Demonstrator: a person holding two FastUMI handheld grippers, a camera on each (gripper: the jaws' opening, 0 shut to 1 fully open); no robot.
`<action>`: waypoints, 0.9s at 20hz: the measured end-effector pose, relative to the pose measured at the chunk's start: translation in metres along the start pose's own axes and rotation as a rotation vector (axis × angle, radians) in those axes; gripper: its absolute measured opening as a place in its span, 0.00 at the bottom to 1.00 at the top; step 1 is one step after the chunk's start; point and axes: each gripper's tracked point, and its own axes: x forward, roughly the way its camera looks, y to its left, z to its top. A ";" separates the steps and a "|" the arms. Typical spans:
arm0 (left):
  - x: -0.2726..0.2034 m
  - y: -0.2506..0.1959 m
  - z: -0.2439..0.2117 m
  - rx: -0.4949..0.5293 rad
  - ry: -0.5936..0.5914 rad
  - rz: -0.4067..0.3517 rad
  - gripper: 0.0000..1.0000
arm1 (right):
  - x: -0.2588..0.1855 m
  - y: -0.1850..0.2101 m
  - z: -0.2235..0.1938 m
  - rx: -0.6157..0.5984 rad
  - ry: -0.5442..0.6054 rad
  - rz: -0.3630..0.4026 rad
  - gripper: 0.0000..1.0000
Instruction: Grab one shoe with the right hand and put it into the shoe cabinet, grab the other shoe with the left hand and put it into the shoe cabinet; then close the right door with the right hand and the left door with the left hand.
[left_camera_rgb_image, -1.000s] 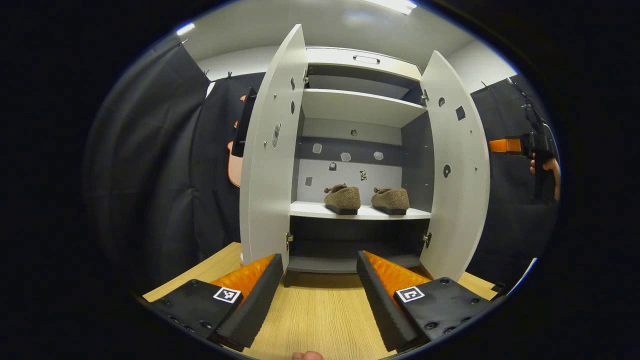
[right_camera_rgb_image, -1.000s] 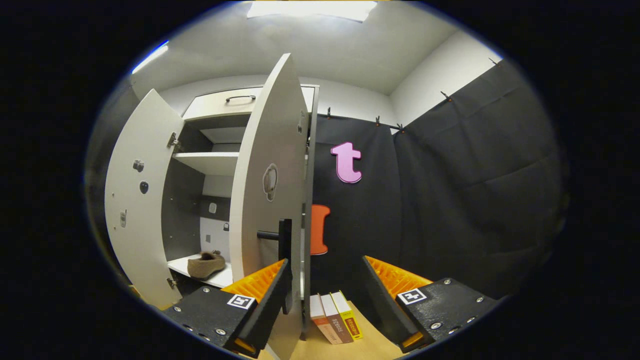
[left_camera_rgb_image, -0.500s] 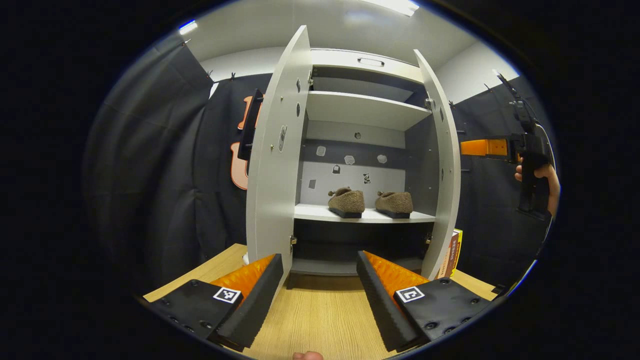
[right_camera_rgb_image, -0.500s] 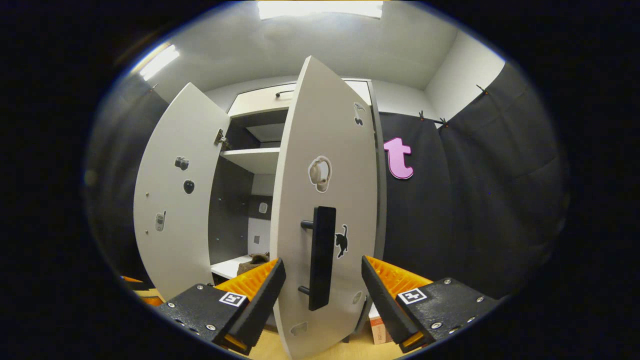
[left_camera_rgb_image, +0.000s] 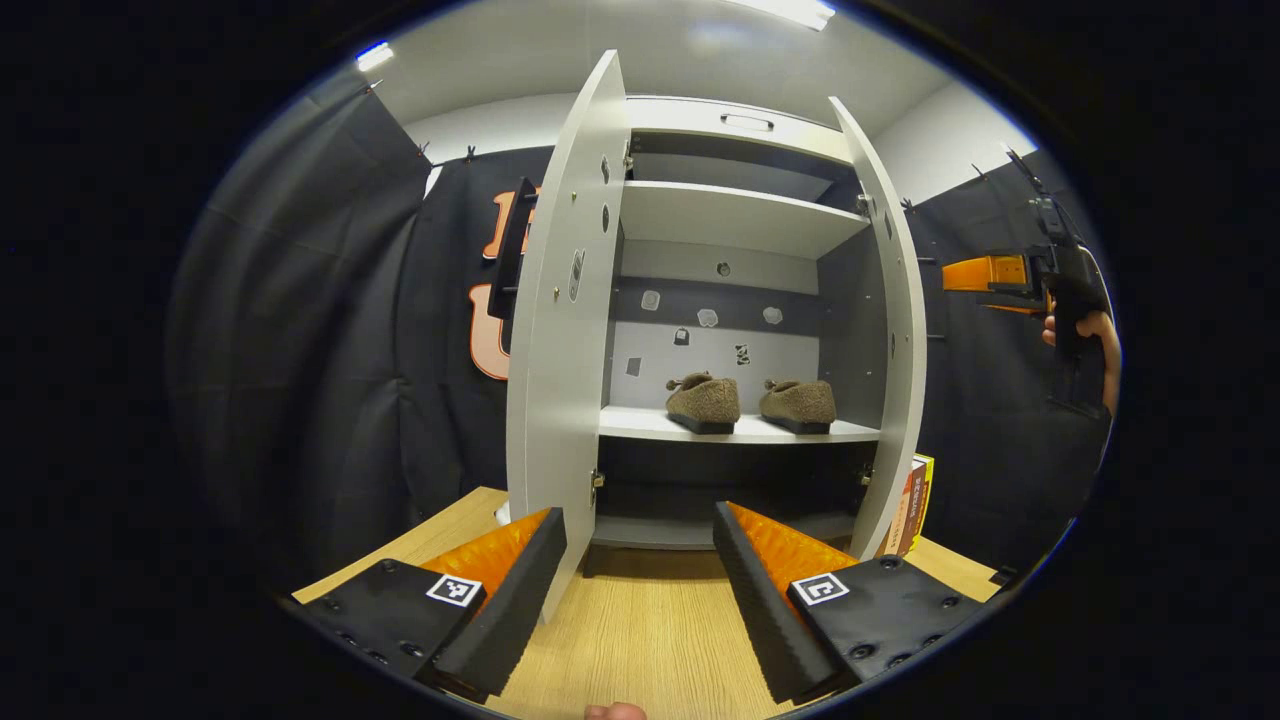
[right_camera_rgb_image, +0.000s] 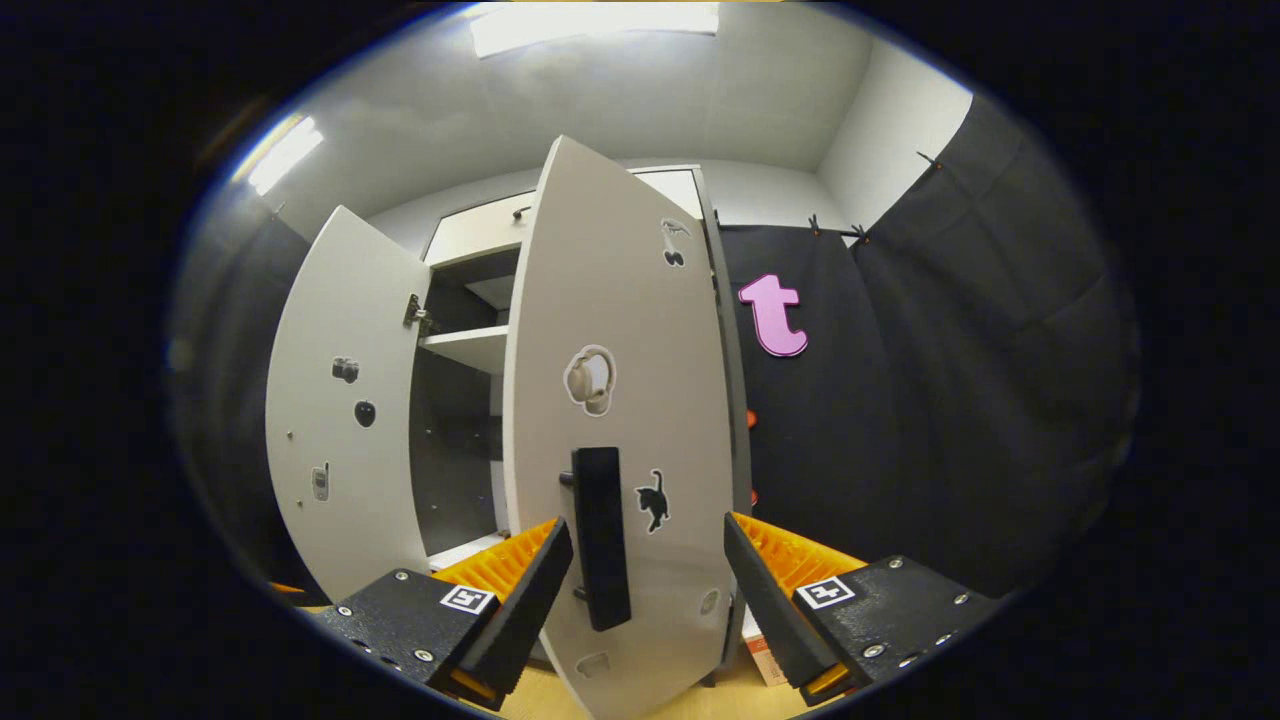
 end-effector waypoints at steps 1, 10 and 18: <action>0.000 0.000 -0.001 -0.002 0.003 0.000 0.97 | 0.002 0.003 -0.002 0.008 0.005 0.008 0.94; -0.002 0.006 -0.005 -0.006 -0.006 0.009 0.97 | 0.045 0.053 -0.015 -0.016 0.015 0.115 0.94; -0.005 0.013 -0.009 -0.005 0.005 0.023 0.96 | 0.089 0.083 -0.027 -0.015 0.041 0.142 0.98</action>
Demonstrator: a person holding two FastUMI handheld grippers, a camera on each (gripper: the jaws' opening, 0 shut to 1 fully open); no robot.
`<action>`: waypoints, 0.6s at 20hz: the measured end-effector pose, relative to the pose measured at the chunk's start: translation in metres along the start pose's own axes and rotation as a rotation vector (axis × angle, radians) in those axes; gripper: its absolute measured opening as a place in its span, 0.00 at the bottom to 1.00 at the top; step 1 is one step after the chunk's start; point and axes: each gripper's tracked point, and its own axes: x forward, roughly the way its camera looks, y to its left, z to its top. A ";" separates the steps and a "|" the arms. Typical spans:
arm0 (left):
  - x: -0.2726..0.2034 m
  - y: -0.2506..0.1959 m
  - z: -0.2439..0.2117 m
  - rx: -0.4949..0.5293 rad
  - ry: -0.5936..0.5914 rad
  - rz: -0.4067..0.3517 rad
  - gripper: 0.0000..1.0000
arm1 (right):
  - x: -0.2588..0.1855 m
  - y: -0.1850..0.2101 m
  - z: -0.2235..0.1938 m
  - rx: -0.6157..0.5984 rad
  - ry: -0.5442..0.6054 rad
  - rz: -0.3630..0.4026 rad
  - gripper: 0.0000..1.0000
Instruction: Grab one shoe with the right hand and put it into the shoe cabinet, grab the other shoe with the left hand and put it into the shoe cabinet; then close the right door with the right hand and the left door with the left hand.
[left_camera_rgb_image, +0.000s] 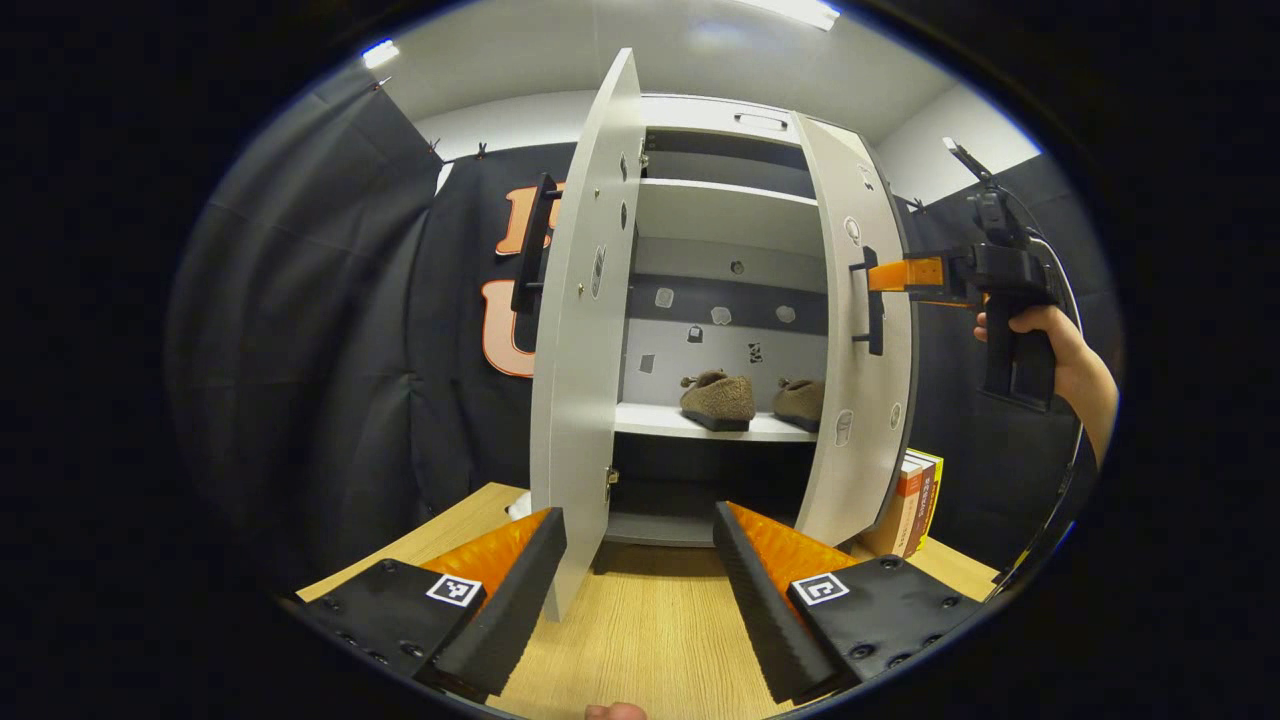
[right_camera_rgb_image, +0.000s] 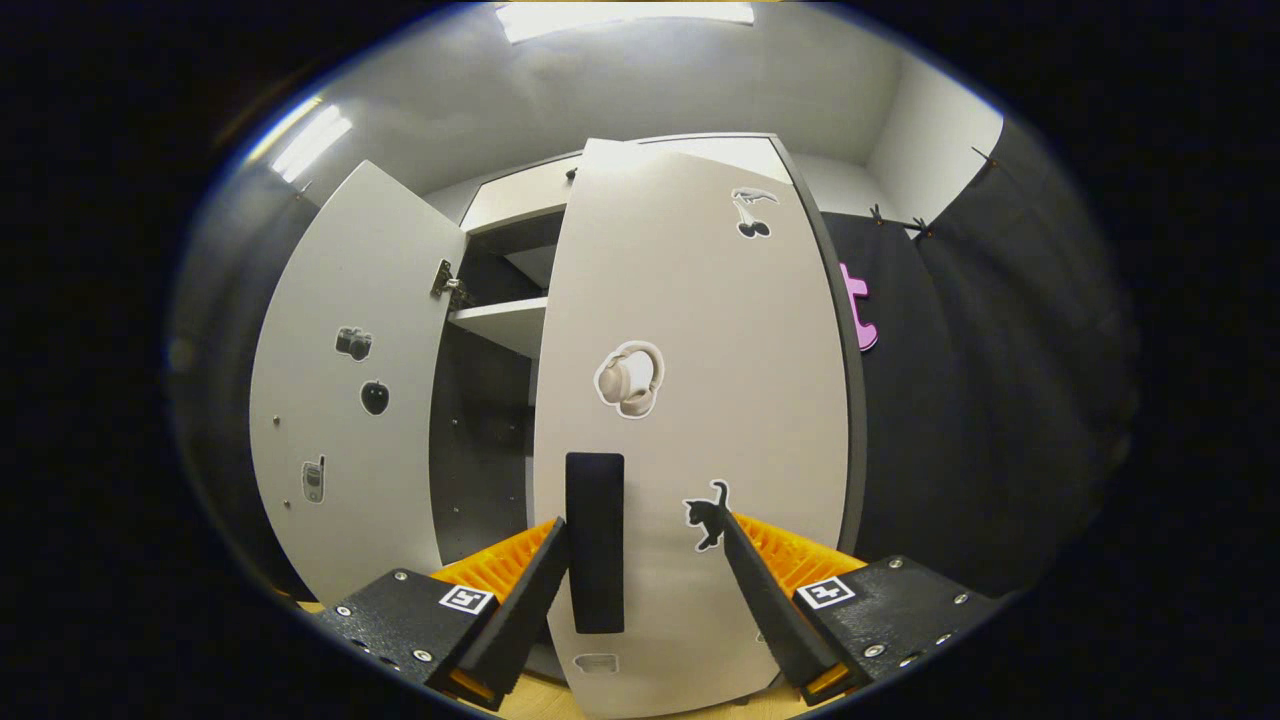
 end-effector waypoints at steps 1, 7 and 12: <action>0.001 -0.001 -0.001 0.001 0.002 -0.006 0.96 | 0.007 0.001 -0.002 0.004 0.012 0.002 0.99; 0.000 -0.011 -0.004 -0.012 0.010 -0.027 0.96 | 0.038 0.011 -0.009 -0.012 0.063 -0.015 0.94; -0.001 -0.011 -0.004 -0.021 0.018 -0.026 0.97 | 0.051 0.012 -0.013 0.010 0.063 -0.019 0.94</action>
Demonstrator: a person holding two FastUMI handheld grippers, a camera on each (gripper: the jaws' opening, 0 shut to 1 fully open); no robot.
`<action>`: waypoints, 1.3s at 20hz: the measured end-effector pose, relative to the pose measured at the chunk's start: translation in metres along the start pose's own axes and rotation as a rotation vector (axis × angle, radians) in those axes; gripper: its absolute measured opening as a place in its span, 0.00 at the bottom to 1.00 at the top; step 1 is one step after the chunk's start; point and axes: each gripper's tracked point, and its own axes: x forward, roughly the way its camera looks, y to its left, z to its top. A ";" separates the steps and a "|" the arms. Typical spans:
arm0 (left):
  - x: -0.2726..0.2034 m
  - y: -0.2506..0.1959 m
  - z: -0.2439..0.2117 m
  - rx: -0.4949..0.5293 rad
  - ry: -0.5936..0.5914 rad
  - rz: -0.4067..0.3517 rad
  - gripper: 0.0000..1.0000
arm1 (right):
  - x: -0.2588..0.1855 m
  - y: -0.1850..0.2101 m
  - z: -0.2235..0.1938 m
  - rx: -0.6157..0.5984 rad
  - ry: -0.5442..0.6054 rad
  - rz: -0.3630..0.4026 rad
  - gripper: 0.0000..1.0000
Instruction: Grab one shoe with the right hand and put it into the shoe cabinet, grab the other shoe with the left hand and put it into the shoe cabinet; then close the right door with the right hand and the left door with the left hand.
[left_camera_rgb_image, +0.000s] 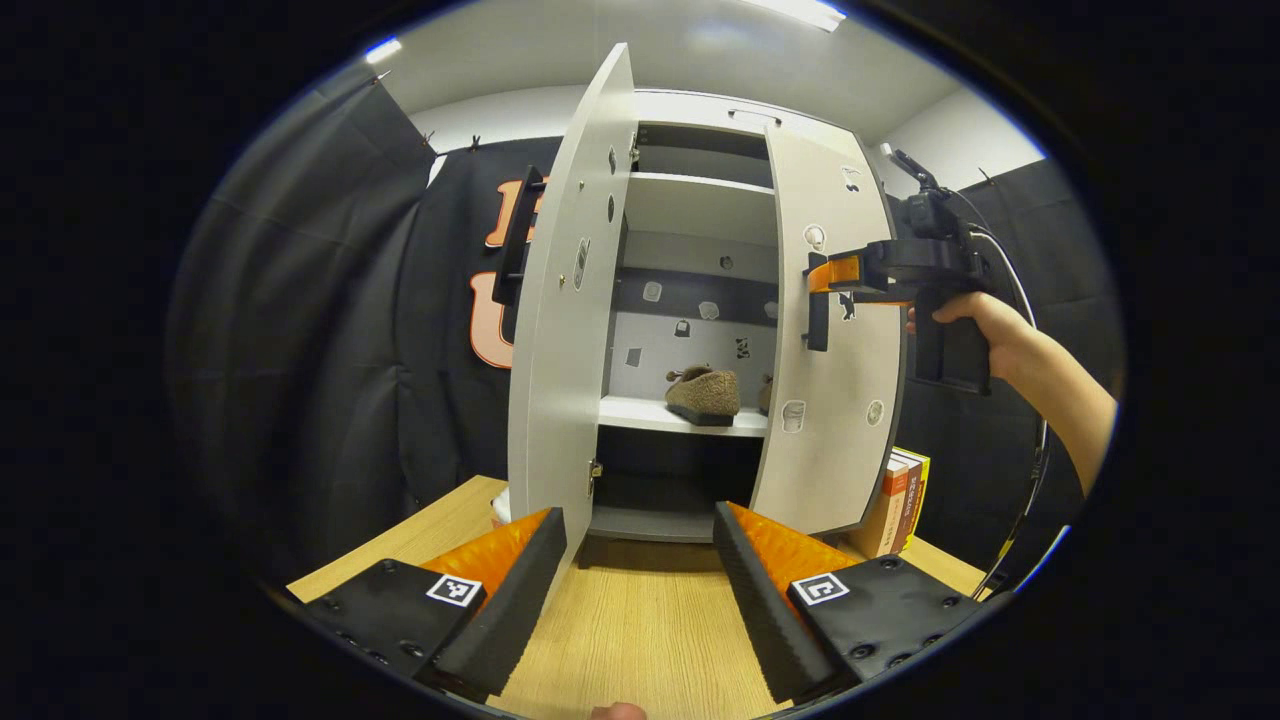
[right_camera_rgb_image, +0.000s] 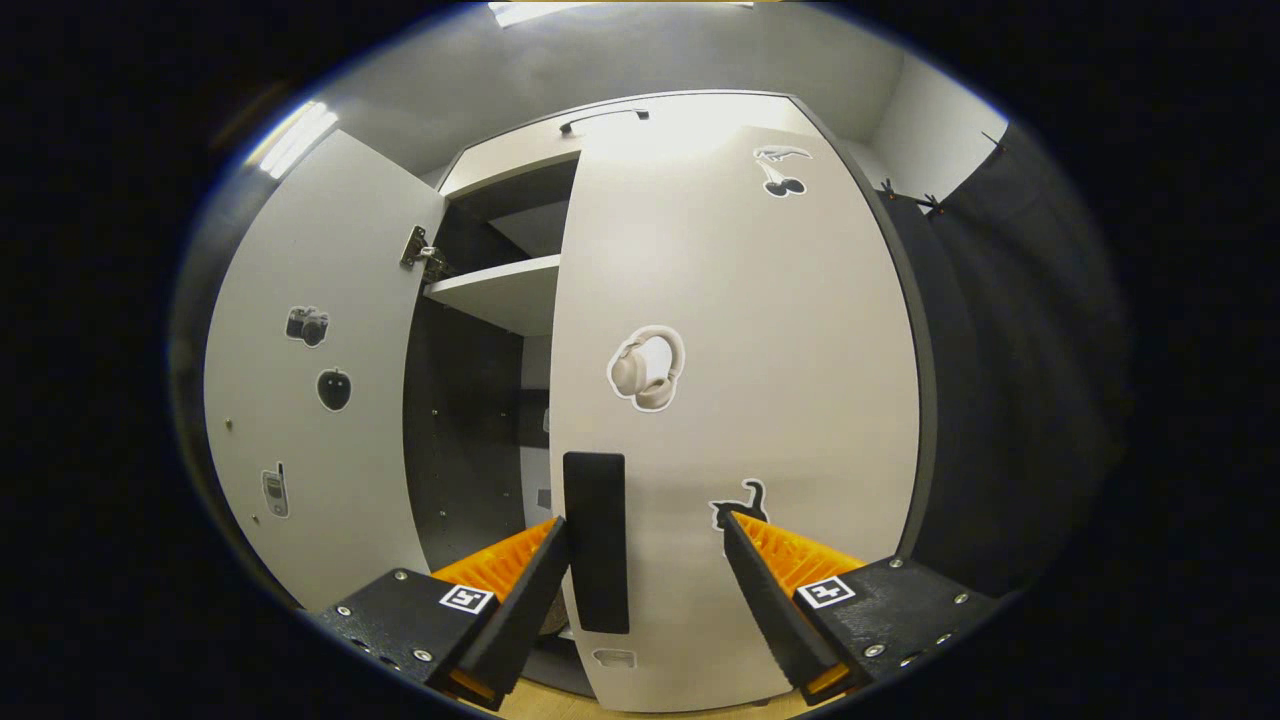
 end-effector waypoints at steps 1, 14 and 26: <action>0.000 0.001 0.000 -0.002 0.002 0.001 0.97 | -0.001 0.001 -0.001 0.000 -0.001 -0.001 0.94; 0.013 0.137 0.106 0.021 -0.096 0.264 0.96 | -0.105 -0.035 -0.008 -0.007 -0.020 -0.072 0.94; 0.087 0.170 0.195 0.105 -0.217 0.295 0.96 | -0.188 -0.085 -0.032 -0.038 -0.034 -0.164 0.94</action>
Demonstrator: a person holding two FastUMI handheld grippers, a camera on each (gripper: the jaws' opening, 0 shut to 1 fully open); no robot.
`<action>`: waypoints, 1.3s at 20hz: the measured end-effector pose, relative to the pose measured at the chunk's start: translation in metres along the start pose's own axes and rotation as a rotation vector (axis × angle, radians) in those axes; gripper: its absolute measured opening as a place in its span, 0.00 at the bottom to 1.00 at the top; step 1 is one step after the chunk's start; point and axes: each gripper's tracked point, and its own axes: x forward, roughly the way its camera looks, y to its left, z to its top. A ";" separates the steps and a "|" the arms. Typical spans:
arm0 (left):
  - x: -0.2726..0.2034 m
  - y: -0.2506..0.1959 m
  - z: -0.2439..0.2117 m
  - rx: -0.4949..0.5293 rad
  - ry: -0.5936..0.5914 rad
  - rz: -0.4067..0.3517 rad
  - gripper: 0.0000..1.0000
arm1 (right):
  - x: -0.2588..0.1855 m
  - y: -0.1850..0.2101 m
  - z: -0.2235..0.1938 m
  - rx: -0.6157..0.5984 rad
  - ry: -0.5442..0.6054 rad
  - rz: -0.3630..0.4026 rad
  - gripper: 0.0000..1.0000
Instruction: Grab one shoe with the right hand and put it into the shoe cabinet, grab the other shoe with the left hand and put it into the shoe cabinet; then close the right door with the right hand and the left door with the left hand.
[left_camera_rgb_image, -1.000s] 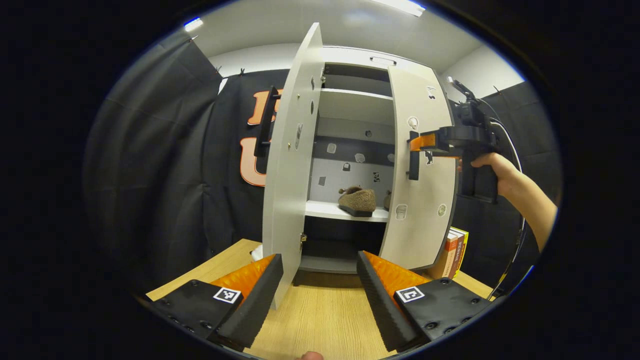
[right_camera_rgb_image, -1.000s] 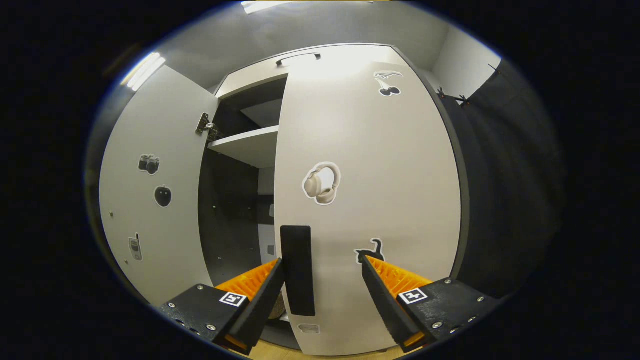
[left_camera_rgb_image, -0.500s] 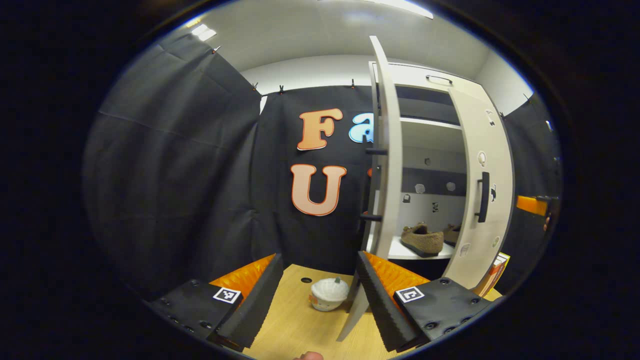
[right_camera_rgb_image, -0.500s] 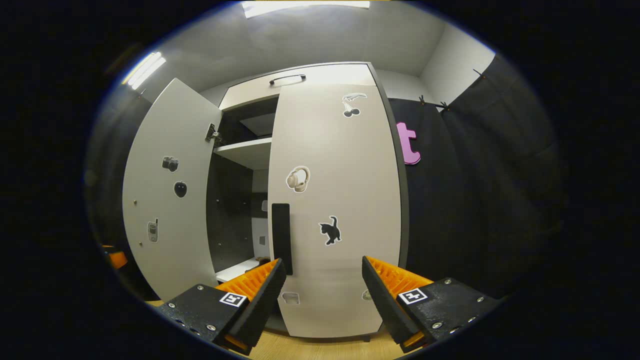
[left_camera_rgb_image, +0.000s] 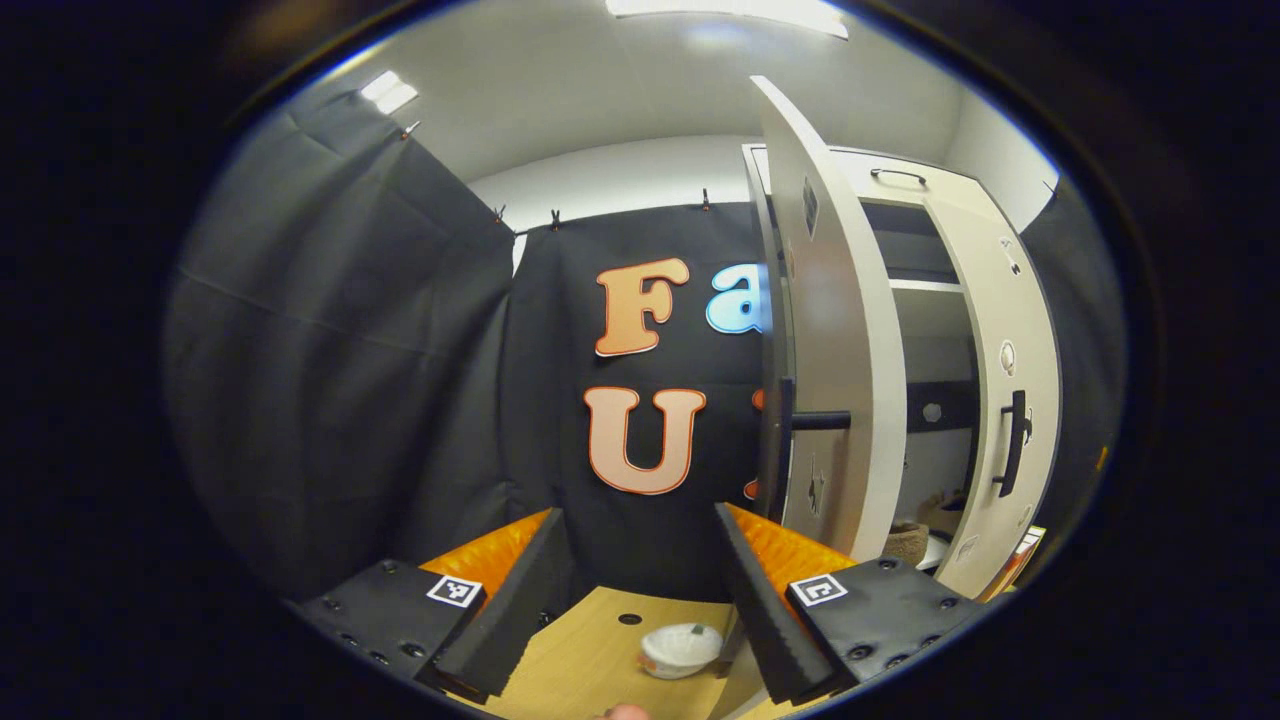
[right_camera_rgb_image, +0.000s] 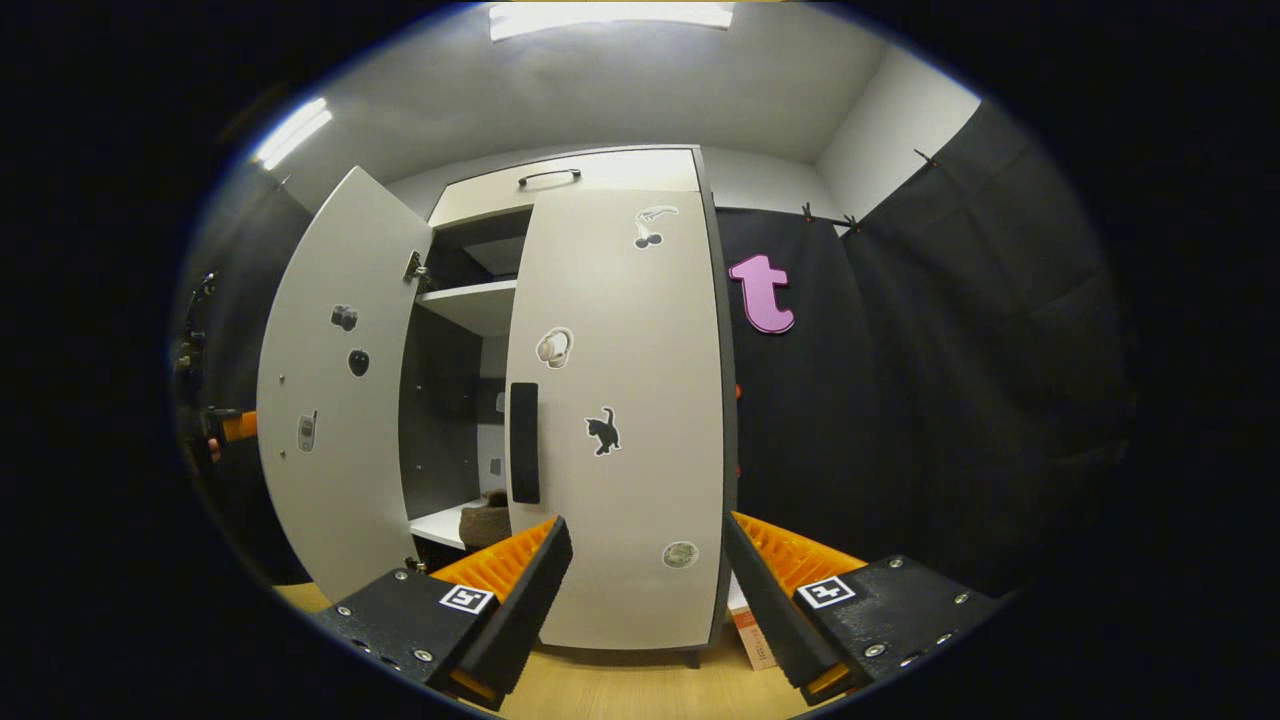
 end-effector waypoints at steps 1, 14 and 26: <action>-0.001 -0.002 0.001 0.010 -0.007 0.001 0.99 | -0.002 -0.003 0.000 -0.003 -0.004 -0.004 0.94; -0.018 -0.111 0.006 -0.021 0.010 -0.222 0.91 | -0.002 -0.016 -0.006 0.035 -0.003 -0.013 0.94; 0.012 -0.235 0.005 -0.084 0.003 -0.435 0.96 | -0.017 -0.058 -0.008 0.038 0.004 -0.127 0.94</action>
